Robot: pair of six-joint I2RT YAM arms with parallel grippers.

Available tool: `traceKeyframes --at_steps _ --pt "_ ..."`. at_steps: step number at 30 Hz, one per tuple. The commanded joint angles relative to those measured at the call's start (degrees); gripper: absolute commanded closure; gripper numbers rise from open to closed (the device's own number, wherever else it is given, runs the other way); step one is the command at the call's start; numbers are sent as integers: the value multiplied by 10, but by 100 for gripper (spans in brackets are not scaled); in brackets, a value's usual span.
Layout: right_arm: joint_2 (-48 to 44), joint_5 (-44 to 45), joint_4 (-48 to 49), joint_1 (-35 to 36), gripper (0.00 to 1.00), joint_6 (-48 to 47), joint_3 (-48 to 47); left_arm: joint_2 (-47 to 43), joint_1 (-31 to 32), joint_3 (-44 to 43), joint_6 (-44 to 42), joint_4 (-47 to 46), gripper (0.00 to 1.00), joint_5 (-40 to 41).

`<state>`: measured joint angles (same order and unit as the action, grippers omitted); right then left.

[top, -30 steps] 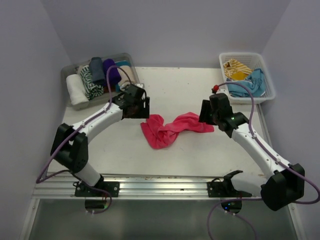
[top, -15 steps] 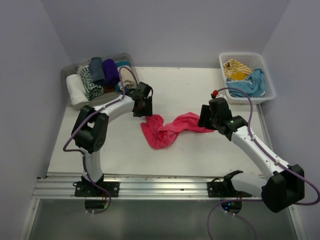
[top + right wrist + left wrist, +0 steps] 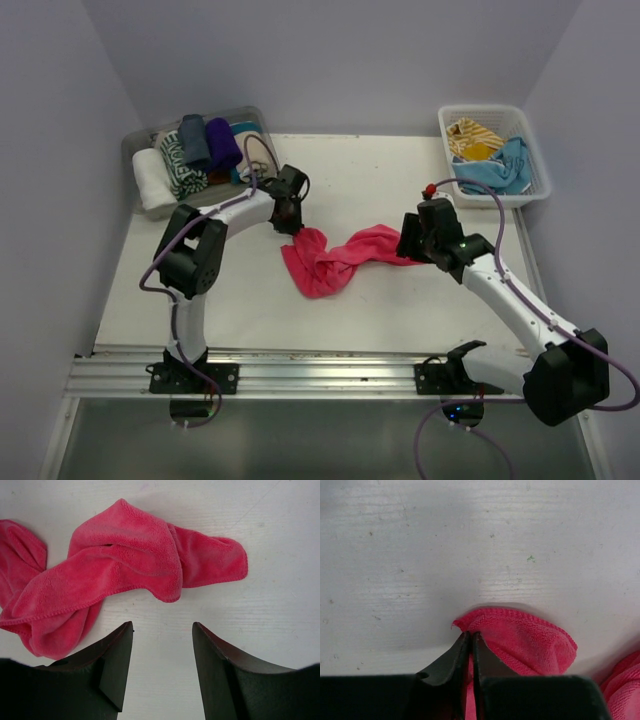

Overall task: Roll the towels
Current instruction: Move the towel to the center of the board

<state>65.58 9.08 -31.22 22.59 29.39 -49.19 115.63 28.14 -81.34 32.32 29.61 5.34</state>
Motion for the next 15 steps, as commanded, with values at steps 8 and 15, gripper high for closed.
traceKeyframes --at_steps 8,15 --pt "35 7 20 1 42 -9 6 -86 -8 -13 -12 -2 100 17" --pt "66 22 62 -32 31 8 30 -175 -13 20 -9 11 100 21"
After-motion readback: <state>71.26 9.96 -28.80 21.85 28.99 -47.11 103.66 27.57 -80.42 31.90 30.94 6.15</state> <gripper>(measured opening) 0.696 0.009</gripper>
